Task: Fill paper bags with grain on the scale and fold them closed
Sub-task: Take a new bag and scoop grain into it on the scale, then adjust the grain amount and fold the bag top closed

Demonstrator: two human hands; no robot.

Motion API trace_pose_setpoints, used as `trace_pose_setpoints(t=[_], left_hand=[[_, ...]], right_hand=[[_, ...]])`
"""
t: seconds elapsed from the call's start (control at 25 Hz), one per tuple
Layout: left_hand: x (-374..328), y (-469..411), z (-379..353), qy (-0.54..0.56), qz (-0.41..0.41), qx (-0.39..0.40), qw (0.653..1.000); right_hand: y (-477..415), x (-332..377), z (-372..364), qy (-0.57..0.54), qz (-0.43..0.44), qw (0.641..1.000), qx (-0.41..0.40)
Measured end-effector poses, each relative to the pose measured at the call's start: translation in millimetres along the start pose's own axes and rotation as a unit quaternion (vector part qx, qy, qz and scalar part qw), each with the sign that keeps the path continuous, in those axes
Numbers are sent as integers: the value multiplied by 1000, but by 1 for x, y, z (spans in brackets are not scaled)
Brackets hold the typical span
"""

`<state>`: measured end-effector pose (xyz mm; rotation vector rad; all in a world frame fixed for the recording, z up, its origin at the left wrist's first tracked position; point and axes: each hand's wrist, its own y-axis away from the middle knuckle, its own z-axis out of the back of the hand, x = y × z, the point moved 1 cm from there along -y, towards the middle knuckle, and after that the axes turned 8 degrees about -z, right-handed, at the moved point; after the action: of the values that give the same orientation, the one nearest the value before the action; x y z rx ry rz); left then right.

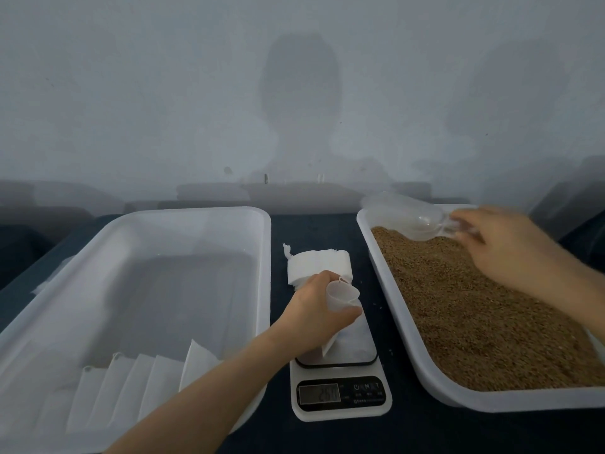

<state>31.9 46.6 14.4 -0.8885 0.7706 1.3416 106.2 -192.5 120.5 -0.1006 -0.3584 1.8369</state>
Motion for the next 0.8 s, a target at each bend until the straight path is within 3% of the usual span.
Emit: trace_pose_setpoints(t=[0.12,0.44,0.56,0.68,0.8], left_hand=[[0,0,0,-3,2,0,1000],[2,-2,0,-1,18,-3,1000],[2,-3,0,-4,20,2,1000],[2,-4,0,-6,17,2,1000],[1,-3,1,-7,-5,-11,1000]], right_hand=[[-3,-31,-53,-41,-120,986,108],[-2,-44,-104,26,-163,970,176],[5,-28,-91,61,-114,986,104],[27,20,-68,-104,0,994,28],[52,68,-58,-215,107,966,99]])
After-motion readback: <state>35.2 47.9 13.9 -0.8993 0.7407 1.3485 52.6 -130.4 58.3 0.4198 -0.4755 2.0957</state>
